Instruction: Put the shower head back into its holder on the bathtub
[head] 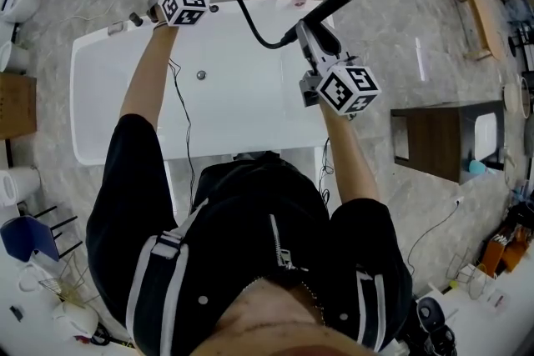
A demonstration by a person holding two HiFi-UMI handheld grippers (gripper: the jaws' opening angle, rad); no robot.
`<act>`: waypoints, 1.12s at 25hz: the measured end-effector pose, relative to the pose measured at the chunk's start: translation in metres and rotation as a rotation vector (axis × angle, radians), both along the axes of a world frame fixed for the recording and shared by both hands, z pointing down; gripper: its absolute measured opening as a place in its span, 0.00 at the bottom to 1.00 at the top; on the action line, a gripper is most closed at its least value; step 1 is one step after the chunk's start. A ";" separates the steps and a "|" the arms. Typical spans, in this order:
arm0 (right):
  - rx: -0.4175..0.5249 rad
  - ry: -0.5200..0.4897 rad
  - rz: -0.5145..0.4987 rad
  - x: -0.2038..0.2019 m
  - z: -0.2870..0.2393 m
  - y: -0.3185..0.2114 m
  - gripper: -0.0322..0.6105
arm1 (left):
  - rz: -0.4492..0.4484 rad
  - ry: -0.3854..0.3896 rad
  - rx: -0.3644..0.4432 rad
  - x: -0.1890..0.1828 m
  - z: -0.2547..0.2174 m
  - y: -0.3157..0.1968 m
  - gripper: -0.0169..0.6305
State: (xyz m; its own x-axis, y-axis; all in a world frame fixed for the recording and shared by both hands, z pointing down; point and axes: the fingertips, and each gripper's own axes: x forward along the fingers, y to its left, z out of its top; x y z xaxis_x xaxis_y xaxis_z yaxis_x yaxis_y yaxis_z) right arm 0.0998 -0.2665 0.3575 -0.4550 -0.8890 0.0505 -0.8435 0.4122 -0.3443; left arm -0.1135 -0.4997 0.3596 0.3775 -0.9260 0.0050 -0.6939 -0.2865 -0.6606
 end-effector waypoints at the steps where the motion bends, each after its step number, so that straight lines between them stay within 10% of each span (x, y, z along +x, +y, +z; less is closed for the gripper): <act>1: -0.004 0.003 0.002 0.001 0.002 0.001 0.25 | 0.001 0.000 -0.012 0.000 0.006 0.000 0.14; 28: -0.056 0.040 0.069 0.029 0.025 0.031 0.25 | 0.013 0.072 -0.313 0.018 0.142 -0.002 0.14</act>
State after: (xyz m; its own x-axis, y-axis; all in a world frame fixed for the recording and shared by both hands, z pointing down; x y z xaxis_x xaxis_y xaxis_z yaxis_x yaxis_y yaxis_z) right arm 0.1289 -0.2357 0.3830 -0.3896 -0.9134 0.1181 -0.8826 0.3336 -0.3312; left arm -0.0950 -0.5017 0.5015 0.3986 -0.8788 0.2623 -0.7306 -0.4771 -0.4884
